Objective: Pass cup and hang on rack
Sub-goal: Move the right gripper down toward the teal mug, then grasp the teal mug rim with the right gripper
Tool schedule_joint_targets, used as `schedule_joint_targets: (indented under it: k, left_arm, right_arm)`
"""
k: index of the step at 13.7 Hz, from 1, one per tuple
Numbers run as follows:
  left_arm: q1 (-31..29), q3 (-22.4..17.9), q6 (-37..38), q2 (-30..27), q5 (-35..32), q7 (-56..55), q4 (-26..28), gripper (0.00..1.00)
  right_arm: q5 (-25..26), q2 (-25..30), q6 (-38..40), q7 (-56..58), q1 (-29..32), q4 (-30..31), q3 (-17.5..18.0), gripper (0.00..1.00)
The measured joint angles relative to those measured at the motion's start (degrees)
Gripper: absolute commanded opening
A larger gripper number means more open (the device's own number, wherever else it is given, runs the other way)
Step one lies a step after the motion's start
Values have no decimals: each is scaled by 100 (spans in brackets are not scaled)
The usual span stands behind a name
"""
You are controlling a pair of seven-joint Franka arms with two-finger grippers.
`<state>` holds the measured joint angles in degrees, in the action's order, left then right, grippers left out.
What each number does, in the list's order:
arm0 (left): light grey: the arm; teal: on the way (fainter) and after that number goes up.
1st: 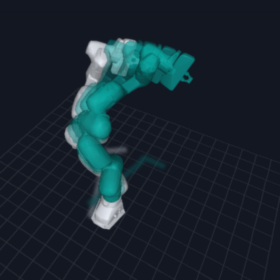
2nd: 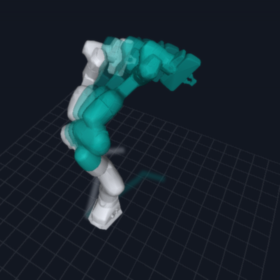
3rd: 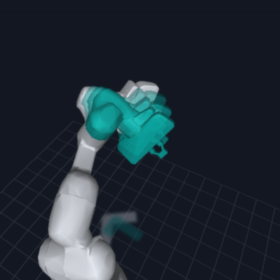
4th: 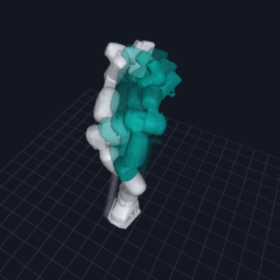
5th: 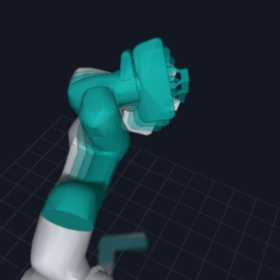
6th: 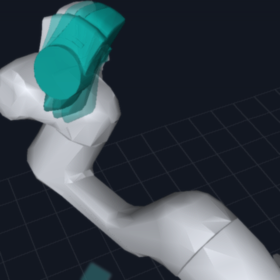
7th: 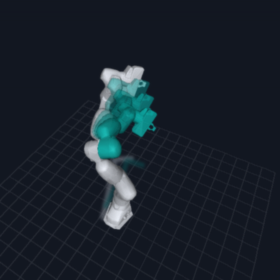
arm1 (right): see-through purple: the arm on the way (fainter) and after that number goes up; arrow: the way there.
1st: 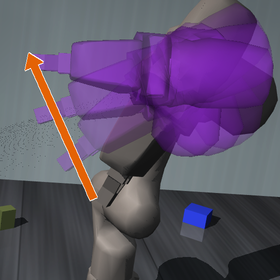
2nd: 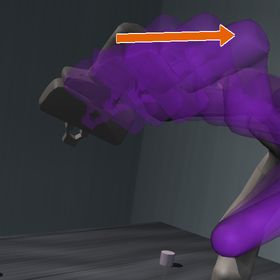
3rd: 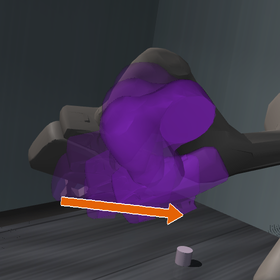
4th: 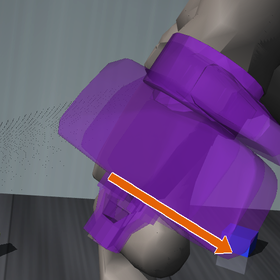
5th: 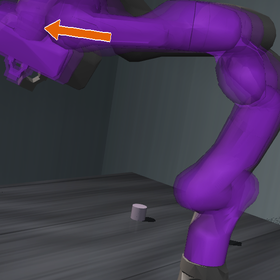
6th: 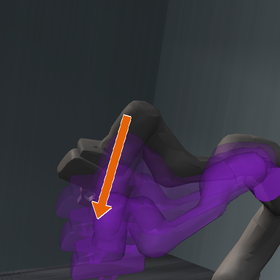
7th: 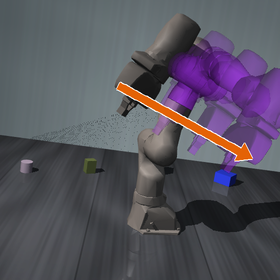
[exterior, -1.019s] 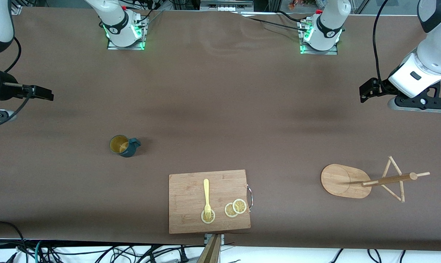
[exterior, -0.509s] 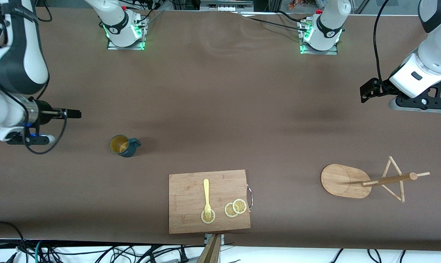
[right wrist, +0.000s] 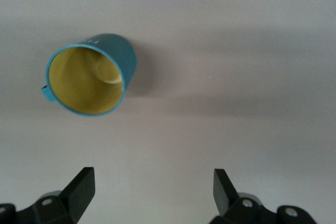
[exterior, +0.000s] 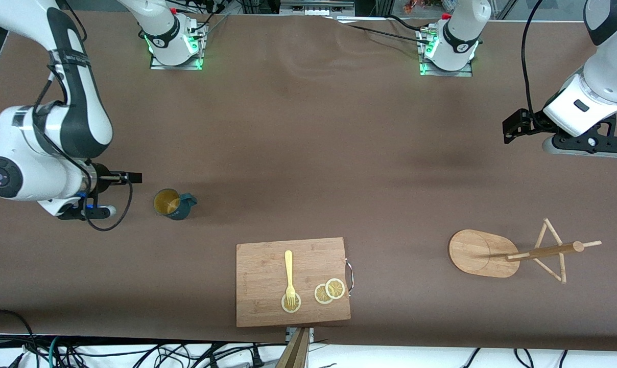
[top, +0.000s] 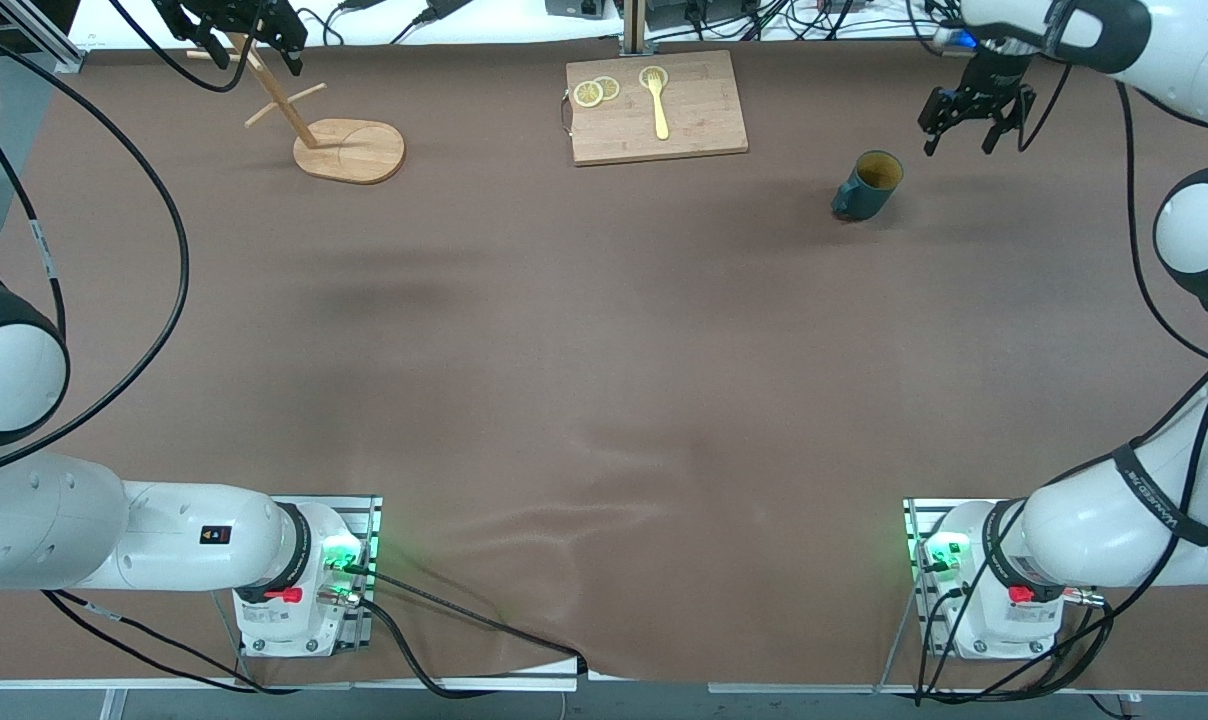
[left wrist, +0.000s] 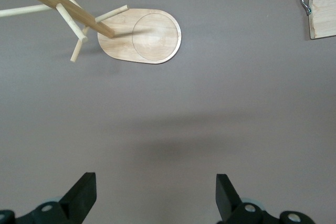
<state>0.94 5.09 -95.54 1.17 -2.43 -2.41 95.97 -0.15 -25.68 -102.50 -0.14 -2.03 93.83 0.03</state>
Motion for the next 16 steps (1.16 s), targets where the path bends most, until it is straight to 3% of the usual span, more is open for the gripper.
schedule_joint_targets:
  k: [8, 16]
  left_arm:
    - [-13, -2, 0, 2, 0, 0, -2, 100]
    - [-13, -2, 0, 2, 0, 0, -2, 100]
  right_arm:
    - [-1, -447, -1334, -2, -48, 338, 1, 100]
    - [-153, -598, -1733, -24, -208, 343, 4, 100]
